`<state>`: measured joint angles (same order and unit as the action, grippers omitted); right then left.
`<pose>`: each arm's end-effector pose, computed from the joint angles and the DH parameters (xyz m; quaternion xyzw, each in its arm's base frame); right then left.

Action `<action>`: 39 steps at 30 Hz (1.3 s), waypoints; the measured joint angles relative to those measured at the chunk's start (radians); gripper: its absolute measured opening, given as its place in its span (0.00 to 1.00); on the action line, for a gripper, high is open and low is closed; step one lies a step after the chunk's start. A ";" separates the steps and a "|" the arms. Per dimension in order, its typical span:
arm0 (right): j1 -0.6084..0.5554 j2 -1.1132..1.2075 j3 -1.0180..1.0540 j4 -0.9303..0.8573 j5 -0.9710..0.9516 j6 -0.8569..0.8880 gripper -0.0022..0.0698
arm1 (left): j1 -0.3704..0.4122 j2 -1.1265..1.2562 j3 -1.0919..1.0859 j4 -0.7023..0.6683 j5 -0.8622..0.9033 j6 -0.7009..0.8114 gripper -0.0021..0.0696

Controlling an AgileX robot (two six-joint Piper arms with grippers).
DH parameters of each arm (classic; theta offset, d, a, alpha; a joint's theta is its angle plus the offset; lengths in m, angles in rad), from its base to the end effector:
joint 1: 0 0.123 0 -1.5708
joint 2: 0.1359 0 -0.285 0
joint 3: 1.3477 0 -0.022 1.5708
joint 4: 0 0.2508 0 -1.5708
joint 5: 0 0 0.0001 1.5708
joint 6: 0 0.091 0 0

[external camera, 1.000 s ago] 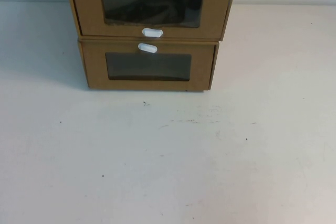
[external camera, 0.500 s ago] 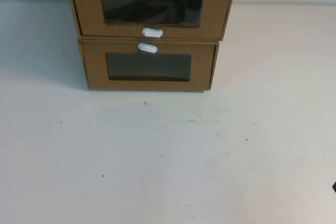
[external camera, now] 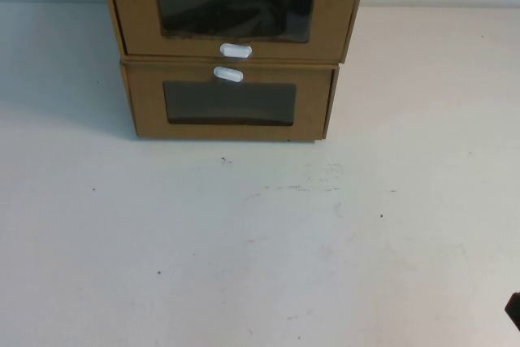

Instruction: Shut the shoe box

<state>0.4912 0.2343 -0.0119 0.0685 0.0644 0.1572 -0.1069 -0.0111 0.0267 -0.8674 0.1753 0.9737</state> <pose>0.0659 0.0357 0.1960 -0.1039 0.7670 0.2237 0.5924 0.0543 -0.0181 0.1945 0.1252 0.7109 -0.0457 0.6906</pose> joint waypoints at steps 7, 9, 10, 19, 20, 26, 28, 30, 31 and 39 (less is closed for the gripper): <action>-0.008 -0.015 0.000 -0.036 0.020 -0.022 0.01 | 0.000 0.000 0.000 -0.001 0.000 0.000 0.02; -0.053 -0.049 0.000 -0.045 0.035 -0.033 0.01 | 0.000 0.000 0.000 -0.002 0.000 0.000 0.02; -0.092 -0.068 0.006 -0.045 0.035 -0.035 0.01 | 0.000 0.000 0.000 -0.002 0.000 0.000 0.02; -0.367 -0.234 0.039 -0.069 0.112 -0.038 0.01 | 0.000 0.000 0.000 -0.002 0.000 0.000 0.02; -0.372 -0.239 0.039 -0.084 0.126 -0.038 0.01 | 0.000 0.000 0.000 -0.002 0.000 0.000 0.02; -0.378 -0.242 0.039 -0.121 0.276 -0.042 0.01 | 0.000 0.000 0.000 -0.002 0.000 0.000 0.02; -0.378 -0.242 0.039 -0.124 0.283 -0.042 0.01 | 0.000 0.000 0.000 -0.002 0.000 0.000 0.02; -0.378 -0.242 0.039 -0.124 0.285 -0.042 0.01 | 0.000 0.000 0.000 -0.002 0.000 0.000 0.02; -0.378 -0.242 0.039 -0.124 0.285 -0.042 0.01 | 0.000 0.000 0.000 -0.002 0.000 0.000 0.02; -0.378 -0.242 0.039 -0.124 0.287 -0.042 0.01 | 0.000 0.000 0.000 -0.002 0.000 0.000 0.02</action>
<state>0.1136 -0.0074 0.0275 -0.0550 0.3513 0.1155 -0.1069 -0.0111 0.0267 -0.8698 0.1753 0.9737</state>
